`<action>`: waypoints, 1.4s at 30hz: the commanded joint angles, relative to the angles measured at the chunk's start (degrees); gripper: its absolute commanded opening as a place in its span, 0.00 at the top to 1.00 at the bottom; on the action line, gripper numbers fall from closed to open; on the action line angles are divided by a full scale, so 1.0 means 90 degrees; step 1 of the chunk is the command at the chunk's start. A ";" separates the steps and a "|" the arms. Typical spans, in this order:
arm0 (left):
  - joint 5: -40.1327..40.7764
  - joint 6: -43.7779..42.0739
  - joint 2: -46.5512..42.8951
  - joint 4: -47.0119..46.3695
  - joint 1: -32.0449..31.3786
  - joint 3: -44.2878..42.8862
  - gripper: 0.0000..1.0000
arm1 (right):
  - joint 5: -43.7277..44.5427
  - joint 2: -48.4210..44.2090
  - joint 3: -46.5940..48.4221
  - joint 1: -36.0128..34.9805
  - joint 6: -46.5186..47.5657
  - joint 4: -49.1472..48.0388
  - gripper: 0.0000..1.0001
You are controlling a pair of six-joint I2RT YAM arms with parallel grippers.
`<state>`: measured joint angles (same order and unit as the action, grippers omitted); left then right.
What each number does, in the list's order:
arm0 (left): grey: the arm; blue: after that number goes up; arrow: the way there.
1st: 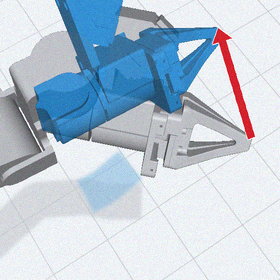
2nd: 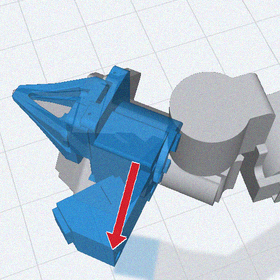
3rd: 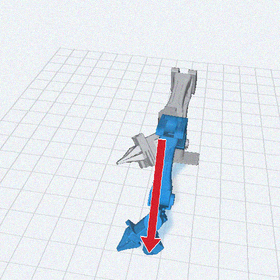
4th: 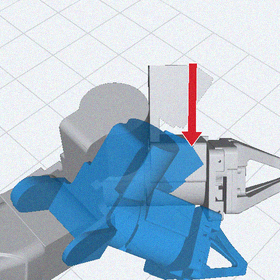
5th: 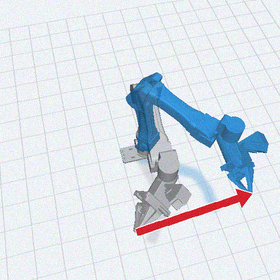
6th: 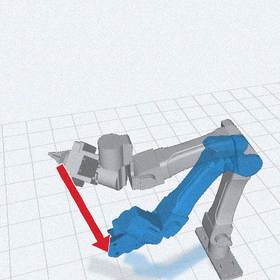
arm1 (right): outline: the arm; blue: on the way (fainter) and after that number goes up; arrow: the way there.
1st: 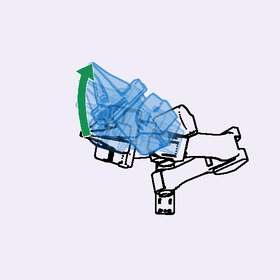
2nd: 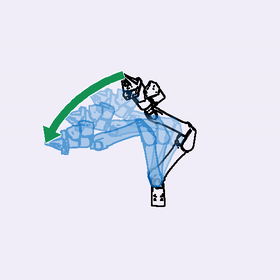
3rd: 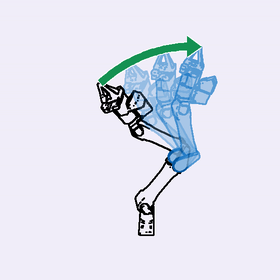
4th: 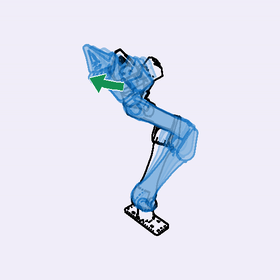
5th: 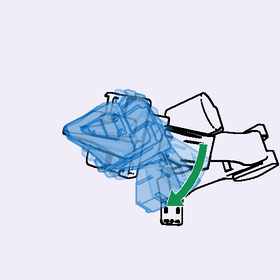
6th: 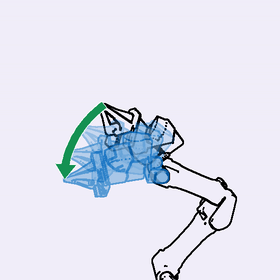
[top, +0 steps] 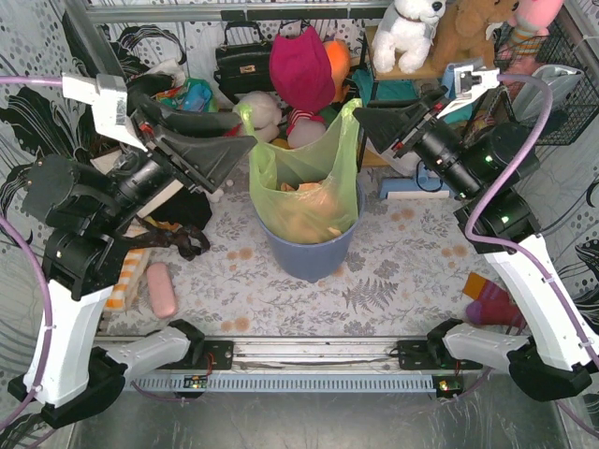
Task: Tie the trash bag
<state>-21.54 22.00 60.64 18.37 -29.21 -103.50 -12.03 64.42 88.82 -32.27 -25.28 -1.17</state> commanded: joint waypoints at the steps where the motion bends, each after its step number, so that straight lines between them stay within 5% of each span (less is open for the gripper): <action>1: -0.1114 0.0713 0.0060 -0.0699 -0.0006 0.0440 0.32 | 0.0368 -0.0141 0.0330 0.0000 0.0310 0.0327 0.55; 6: -0.1599 0.1423 0.0208 -0.1492 -0.0086 0.1010 0.33 | 0.0422 -0.0020 0.0531 0.0002 0.0330 0.0581 0.57; 12: -0.1353 0.1200 0.0438 -0.1475 -0.0907 0.0942 0.33 | 0.0381 0.0205 0.0639 0.0000 0.0337 0.0773 0.59; 22: 0.0307 0.0772 0.0403 -0.1683 -0.2383 0.1327 0.36 | 0.0333 0.0397 0.0839 0.0002 0.0384 0.0609 0.66; 26: 0.0818 0.0666 0.0402 -0.1957 -0.2633 0.1602 0.36 | 0.0290 0.0475 0.0868 0.0000 0.0415 0.0513 0.78; 29: 0.1101 0.0763 0.0445 -0.2463 -0.2689 0.1938 0.35 | 0.0249 0.0511 0.0928 0.0000 0.0439 0.0448 1.00; 42: 0.3048 -0.0567 0.1084 -0.3483 -0.2721 0.2260 0.37 | -0.0158 0.0384 0.0892 0.0002 0.0328 -0.0157 1.00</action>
<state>-2.44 25.28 69.63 -7.05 -53.39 -82.85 -11.68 69.32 95.90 -32.27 -22.41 1.83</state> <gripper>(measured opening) 0.627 0.002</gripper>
